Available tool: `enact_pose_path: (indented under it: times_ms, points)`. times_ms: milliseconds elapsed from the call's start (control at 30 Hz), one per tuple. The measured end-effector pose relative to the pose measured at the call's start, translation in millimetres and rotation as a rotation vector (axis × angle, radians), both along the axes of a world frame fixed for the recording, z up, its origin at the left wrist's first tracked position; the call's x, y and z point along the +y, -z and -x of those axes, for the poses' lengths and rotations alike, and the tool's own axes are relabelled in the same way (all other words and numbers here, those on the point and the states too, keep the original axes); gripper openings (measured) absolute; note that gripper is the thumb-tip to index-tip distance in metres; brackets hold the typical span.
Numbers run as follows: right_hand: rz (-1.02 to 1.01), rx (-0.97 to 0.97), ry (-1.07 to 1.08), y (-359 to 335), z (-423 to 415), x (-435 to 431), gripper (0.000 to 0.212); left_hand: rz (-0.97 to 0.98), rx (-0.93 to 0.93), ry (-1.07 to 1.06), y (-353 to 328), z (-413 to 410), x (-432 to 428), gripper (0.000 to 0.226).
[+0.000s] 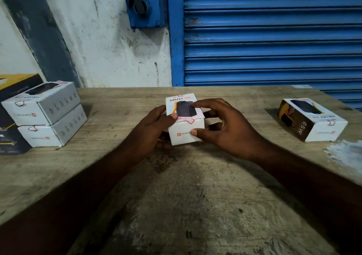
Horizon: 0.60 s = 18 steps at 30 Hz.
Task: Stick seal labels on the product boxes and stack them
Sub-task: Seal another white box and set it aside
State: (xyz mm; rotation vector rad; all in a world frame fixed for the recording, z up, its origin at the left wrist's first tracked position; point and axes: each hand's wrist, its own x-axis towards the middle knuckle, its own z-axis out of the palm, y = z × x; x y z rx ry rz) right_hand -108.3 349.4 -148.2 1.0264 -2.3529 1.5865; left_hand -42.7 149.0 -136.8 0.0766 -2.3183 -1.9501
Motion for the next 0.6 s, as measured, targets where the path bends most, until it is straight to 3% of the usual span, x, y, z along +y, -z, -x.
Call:
enact_pose_path:
  times_ms: [333,467,600]
  points:
    - [0.035,-0.097,-0.017,-0.5,4.5,1.9,0.051,0.086,0.087,0.087,4.3,-1.3,-3.4,0.053]
    - [0.058,-0.132,-0.039,-1.4,3.4,3.0,0.045,0.337,0.146,0.081,6.9,1.6,-11.9,0.100]
    - [0.048,-0.127,-0.026,0.6,3.0,1.2,0.045,0.484,0.193,0.070,9.5,3.6,-17.0,0.104]
